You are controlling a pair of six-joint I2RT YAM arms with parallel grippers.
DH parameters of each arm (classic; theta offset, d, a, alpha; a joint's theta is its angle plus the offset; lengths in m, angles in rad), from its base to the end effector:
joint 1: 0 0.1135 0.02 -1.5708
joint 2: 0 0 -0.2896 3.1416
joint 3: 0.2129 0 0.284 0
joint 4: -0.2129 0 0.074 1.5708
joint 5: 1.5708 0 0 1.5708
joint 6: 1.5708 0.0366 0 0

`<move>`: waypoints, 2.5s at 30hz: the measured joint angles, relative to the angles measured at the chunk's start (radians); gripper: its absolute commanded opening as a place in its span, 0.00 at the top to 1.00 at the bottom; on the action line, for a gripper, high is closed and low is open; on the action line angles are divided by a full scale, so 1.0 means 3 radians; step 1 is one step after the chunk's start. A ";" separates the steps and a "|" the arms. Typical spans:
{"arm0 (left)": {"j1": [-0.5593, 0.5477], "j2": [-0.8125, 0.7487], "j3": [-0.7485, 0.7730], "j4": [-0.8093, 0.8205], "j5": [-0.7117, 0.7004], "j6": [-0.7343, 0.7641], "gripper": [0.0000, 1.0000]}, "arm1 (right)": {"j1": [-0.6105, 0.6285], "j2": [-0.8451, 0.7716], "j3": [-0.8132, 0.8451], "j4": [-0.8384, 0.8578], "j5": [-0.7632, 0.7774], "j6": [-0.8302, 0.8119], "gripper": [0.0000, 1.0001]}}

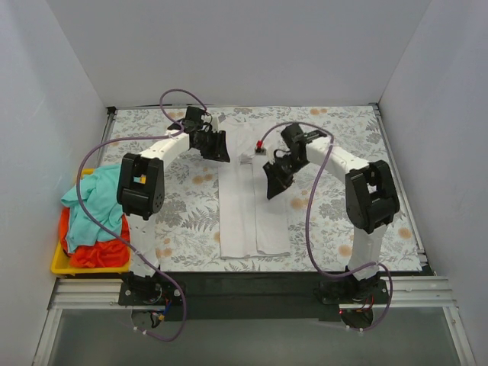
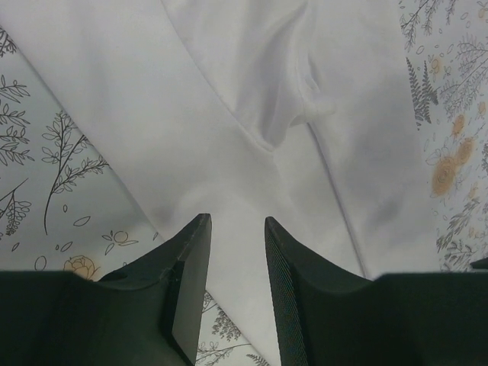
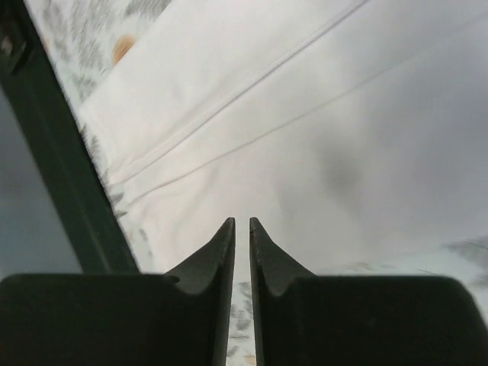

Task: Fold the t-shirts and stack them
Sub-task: Fold the tshirt

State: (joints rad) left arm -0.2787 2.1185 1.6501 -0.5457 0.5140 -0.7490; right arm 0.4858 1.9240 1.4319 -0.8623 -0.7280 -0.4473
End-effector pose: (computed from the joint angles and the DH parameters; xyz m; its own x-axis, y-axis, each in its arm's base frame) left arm 0.4772 -0.1553 0.1991 -0.9310 -0.3503 -0.1027 -0.1974 0.7198 -0.6655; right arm 0.3556 0.2153 0.2080 -0.5733 -0.6678 -0.4747 -0.8017 0.3378 0.4931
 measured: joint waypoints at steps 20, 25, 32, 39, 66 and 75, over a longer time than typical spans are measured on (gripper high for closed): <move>-0.0045 0.0322 0.0062 -0.0125 -0.0198 0.0024 0.70 | -0.0251 0.1373 0.1813 0.0170 0.1368 0.0271 0.90; -0.0004 0.0622 0.0529 -0.0150 -0.0193 0.0024 0.71 | -0.0314 0.1657 0.2219 0.0184 0.1428 0.0296 0.90; 0.0061 0.1053 0.1191 -0.0107 -0.0172 -0.0089 0.72 | -0.0395 0.1920 0.2673 0.0233 0.1559 0.0332 0.89; 0.0079 0.1100 0.1228 -0.0045 -0.0106 -0.0174 0.71 | -0.0483 0.2031 0.2817 0.0450 0.1670 0.0351 0.86; 0.0153 -0.1898 -0.0305 0.0675 0.0543 0.0614 0.12 | -0.0477 -0.1516 0.0771 0.1797 0.0809 -0.0220 0.02; -0.0126 -0.2722 -0.2384 0.0332 0.0955 0.1827 0.26 | 0.0169 -0.2221 -0.1439 0.1450 0.0917 -0.1109 0.06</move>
State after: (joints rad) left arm -0.3164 1.3018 0.9348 -0.4461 0.8005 -0.2008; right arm 0.5365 1.2575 1.0000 -0.4274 -0.4530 -0.7799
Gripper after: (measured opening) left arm 0.792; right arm 0.978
